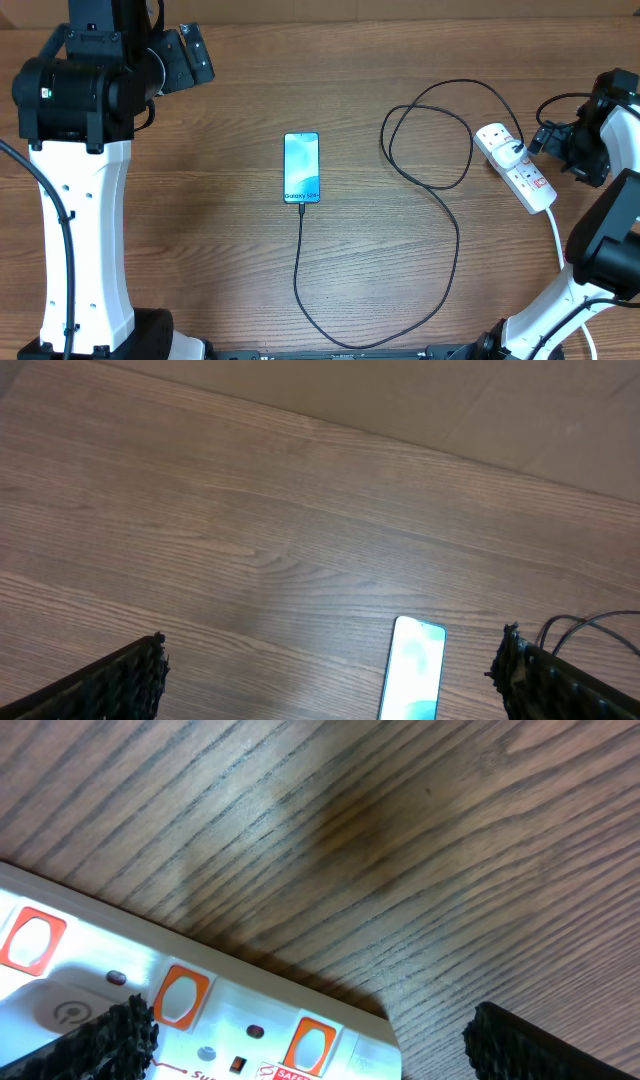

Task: Plug charger to phone and switch on socket
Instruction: 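Move the right gripper over the white power strip's switch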

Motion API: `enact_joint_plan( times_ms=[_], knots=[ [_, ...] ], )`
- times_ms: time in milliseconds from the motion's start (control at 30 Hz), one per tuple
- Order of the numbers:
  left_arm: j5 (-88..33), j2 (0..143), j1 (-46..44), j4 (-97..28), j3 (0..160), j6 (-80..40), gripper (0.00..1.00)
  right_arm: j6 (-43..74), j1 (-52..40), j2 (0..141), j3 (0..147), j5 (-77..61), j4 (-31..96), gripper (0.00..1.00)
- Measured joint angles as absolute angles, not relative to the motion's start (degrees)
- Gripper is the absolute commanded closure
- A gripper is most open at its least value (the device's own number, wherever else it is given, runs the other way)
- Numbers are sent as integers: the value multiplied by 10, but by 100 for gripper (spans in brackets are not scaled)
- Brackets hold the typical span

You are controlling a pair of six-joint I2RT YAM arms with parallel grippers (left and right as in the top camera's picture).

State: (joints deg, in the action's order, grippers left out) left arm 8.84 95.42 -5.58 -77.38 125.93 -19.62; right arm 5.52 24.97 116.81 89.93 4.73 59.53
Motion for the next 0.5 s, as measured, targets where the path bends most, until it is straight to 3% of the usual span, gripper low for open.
enact_joint_plan(
  times_ms=[500],
  knots=[
    [88,954,-56,-774,1259,-196,1,55,250,1198,899,49,588,0]
  ],
)
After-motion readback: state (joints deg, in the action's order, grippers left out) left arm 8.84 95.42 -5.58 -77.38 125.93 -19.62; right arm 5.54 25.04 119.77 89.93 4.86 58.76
